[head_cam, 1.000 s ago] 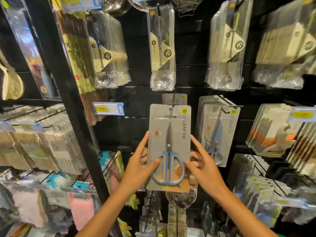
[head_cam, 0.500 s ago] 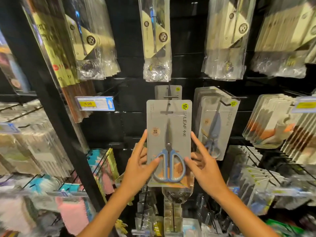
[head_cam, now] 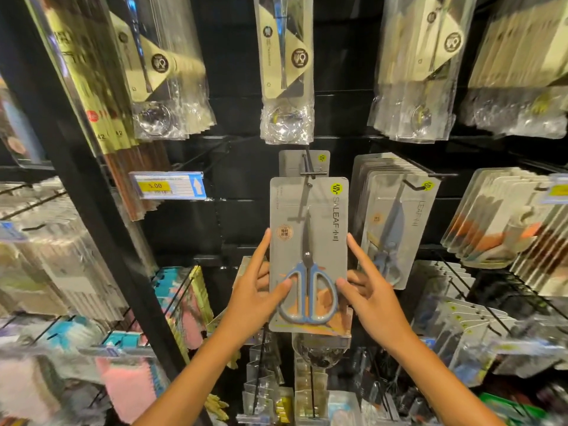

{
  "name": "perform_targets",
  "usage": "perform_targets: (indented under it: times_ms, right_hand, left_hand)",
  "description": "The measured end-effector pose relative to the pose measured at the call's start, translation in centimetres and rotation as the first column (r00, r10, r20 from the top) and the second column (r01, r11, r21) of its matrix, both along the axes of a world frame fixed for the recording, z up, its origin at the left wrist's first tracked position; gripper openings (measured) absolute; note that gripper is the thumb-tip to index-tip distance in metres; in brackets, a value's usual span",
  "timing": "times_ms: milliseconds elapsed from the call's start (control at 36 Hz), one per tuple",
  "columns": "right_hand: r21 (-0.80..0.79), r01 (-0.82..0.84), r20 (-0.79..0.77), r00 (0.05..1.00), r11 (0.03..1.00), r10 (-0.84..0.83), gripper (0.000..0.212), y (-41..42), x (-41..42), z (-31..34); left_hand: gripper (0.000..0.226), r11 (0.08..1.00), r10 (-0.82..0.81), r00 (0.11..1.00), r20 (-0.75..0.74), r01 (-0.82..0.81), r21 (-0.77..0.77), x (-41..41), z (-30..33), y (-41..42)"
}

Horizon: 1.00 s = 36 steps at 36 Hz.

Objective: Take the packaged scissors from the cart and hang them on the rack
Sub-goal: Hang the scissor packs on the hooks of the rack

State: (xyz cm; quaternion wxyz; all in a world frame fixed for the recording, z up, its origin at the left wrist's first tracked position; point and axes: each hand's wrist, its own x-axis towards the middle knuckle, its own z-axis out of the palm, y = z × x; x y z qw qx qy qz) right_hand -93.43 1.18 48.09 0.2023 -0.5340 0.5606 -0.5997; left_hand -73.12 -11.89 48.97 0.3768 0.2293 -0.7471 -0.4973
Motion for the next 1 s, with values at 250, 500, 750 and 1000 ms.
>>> perform_targets:
  times_ms: [250, 500, 750, 1000]
  right_hand:
    - [0.164, 0.068, -0.206, 0.978, 0.984, -0.033, 0.100, -3.7, -0.8, 0.0]
    - [0.242, 0.115, -0.321, 0.946, 0.964, -0.032, 0.111, -8.3, -1.4, 2.4]
    - [0.391, 0.192, -0.312, 0.948, 0.900, -0.066, 0.114, -12.3, -2.9, 4.3]
    - [0.451, 0.207, -0.288, 0.954, 0.868, -0.078, 0.112, -13.3, -4.5, 5.2]
  left_hand:
    - [0.095, 1.000, -0.001, 0.990, 0.142, 0.004, -0.024, -2.3, 1.0, -3.2]
    - [0.101, 0.999, -0.037, 0.974, 0.222, 0.036, 0.010, -5.7, 2.1, -8.3]
    - [0.103, 0.998, -0.065, 0.943, 0.325, 0.052, 0.047, -8.4, 3.5, -12.9]
    - [0.099, 1.000, 0.026, 0.954, 0.300, -0.022, -0.017, -8.7, 3.3, -14.0]
